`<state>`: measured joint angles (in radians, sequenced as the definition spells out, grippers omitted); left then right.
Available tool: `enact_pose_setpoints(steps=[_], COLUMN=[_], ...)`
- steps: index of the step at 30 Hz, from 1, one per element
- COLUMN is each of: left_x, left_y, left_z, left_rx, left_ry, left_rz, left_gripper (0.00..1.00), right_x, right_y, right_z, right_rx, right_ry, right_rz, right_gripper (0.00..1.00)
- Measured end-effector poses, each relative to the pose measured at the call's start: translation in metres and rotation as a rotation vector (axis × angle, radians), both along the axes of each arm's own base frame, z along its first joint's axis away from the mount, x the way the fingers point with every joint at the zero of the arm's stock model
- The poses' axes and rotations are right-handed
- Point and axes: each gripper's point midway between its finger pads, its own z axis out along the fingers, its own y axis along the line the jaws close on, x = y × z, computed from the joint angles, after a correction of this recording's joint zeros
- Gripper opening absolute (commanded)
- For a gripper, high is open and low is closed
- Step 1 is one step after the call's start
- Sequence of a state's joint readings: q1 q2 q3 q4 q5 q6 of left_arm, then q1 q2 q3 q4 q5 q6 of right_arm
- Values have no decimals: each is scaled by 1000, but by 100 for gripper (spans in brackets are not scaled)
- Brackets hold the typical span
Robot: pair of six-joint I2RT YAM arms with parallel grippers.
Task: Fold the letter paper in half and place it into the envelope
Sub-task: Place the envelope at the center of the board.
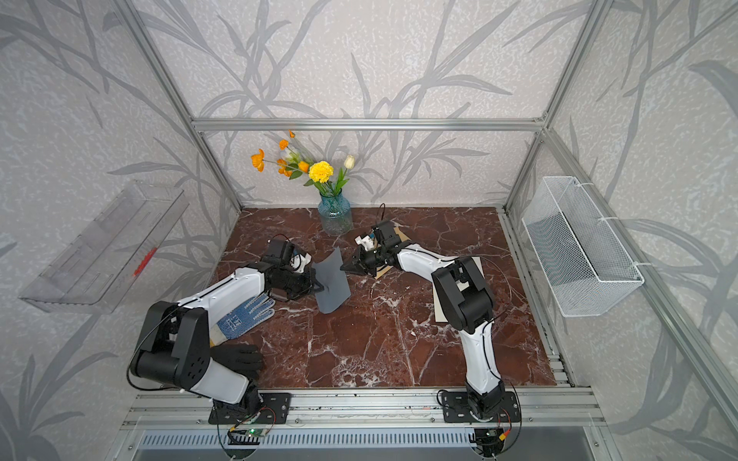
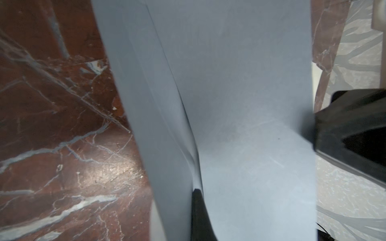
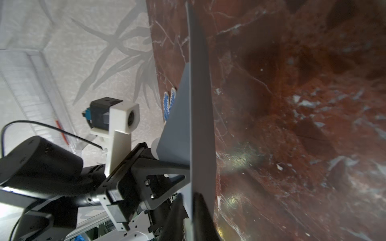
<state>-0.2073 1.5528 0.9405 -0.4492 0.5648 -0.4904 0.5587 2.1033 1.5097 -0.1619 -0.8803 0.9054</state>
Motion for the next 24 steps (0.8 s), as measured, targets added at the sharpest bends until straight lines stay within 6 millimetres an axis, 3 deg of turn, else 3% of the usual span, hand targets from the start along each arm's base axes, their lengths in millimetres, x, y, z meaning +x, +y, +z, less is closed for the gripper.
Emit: enact_pose_setpoints(steps=[2, 5, 13, 17, 20, 24], left_x=[0, 0, -3, -6, -8, -8], left_y=[2, 5, 15, 18, 19, 19], left_z=[-6, -11, -23, -31, -34, -34], left_rx=[21, 47, 114, 136, 145, 146], left_ry=[5, 6, 28, 51, 63, 66], left_rz=[-4, -9, -10, -15, -21, -26], left_gripper=[0, 0, 0, 0, 0, 16], right_x=[-3, -6, -19, -30, -34, -32], right_y=[-5, -12, -25, -21, -14, -2], right_z=[-8, -9, -22, -25, -27, -44], right_rx=[-61, -135, -278, -295, -292, -295], right_ry=[-1, -17, -45, -42, -38, -25], right_rz=[12, 32, 84, 113, 126, 145], right_gripper=[61, 61, 37, 16, 9, 4])
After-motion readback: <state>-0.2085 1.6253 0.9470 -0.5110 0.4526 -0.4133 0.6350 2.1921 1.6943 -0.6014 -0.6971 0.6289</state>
